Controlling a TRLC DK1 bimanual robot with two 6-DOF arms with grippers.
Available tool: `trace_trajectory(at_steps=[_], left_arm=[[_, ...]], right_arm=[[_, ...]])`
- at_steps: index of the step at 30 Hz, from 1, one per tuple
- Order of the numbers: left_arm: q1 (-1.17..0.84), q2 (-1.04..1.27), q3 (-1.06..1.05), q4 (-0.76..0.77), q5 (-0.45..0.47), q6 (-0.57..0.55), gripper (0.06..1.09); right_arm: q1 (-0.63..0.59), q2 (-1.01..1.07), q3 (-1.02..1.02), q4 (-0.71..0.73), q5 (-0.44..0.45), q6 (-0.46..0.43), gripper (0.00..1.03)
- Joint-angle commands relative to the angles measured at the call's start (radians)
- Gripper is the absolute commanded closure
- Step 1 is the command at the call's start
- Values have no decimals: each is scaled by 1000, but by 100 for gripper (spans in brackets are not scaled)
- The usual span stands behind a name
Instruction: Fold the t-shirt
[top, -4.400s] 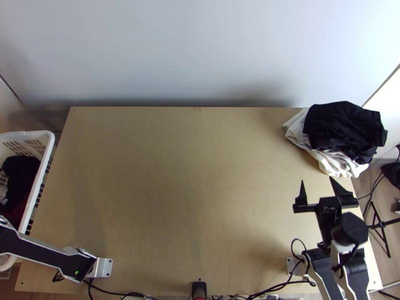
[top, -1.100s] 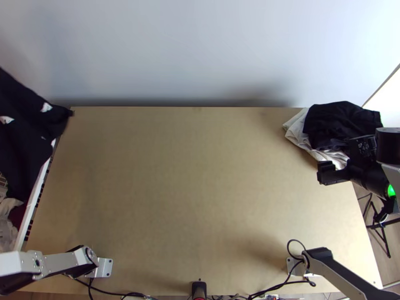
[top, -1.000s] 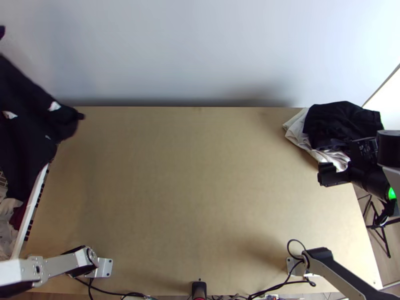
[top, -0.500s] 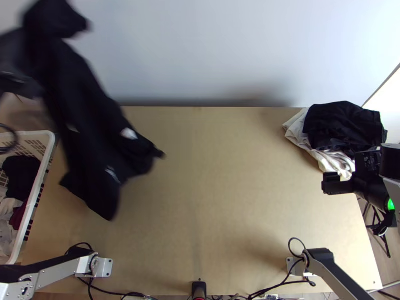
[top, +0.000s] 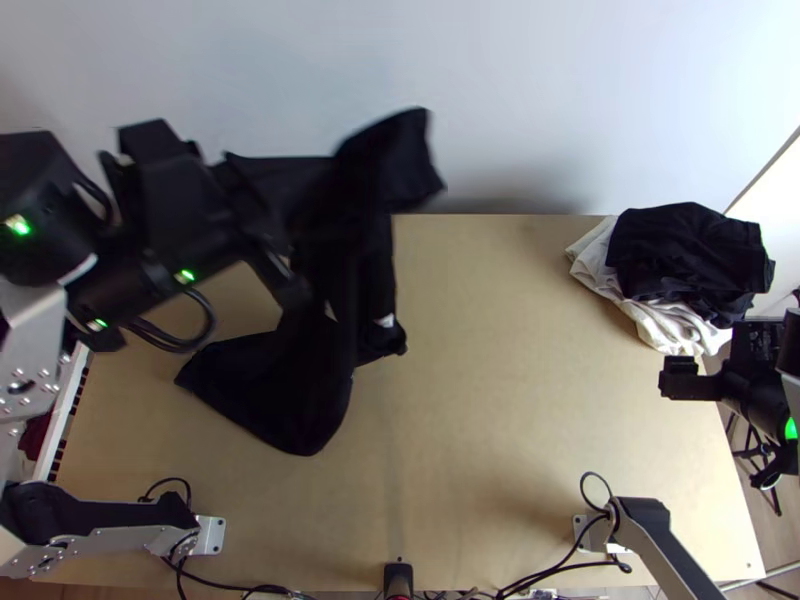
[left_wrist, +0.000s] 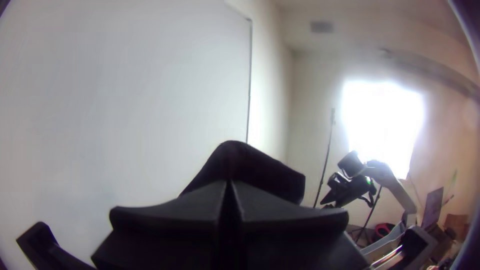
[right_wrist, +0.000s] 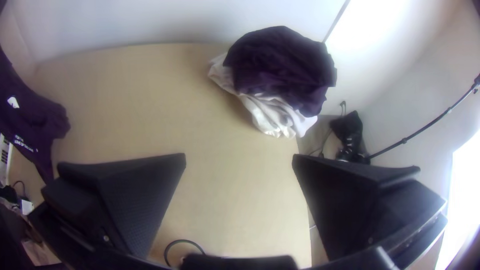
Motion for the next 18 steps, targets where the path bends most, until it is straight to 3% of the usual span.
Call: trace_trajectory(at_steps=[1,9,14,18], left_arm=[[-203,76,68,58,-106,60,105],[-279,76,68,223,-276,154,105],[-277,50,16,196,-285,161,105],[-203,-42,-207,145,-276,174,105]], right_arm=[[-50,-42,-37,-1,-16,4,4],[-67,-93,-76,-4,-60,10,4],[-64,-93,-76,-4,-101,13,4],[-61,-90,-76,-4,-134,22,4]])
